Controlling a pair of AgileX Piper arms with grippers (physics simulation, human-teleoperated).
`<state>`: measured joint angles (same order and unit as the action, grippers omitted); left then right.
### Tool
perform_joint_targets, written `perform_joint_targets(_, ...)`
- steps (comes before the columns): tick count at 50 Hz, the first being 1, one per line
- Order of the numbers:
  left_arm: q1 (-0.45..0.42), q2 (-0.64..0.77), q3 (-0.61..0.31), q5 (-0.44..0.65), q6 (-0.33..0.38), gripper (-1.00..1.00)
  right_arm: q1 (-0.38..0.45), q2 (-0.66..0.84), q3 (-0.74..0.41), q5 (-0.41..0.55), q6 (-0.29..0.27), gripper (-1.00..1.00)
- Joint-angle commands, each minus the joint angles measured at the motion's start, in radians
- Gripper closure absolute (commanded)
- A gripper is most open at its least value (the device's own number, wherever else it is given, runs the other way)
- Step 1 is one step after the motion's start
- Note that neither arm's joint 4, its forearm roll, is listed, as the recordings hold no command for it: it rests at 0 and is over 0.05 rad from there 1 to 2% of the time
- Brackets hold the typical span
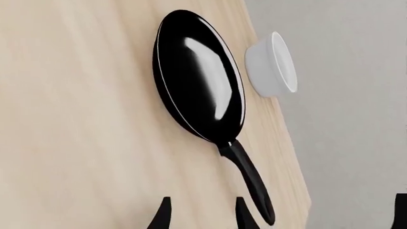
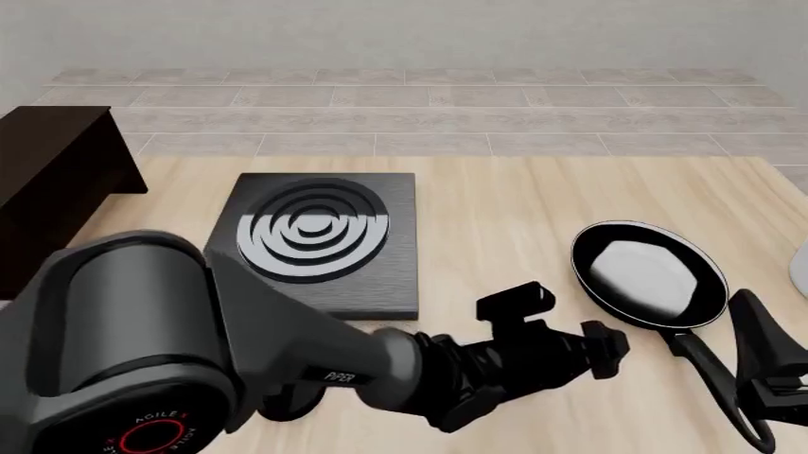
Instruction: Put the frying pan on top of the cabinet.
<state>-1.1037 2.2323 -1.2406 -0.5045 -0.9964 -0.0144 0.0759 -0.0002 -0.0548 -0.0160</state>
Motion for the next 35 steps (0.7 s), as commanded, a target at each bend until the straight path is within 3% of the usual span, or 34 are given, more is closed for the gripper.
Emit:
perform_joint_targets(1,-0.031,0.02,-0.041,0.013,-0.001,-1.0,-0.001,0.008,0.0,-0.006,0.002,-1.0)
perform_joint_targets(35,-0.058,0.093,-0.172,0.068,-0.002,-1.0,-0.002,0.038,0.0,-0.031,0.007,-1.0)
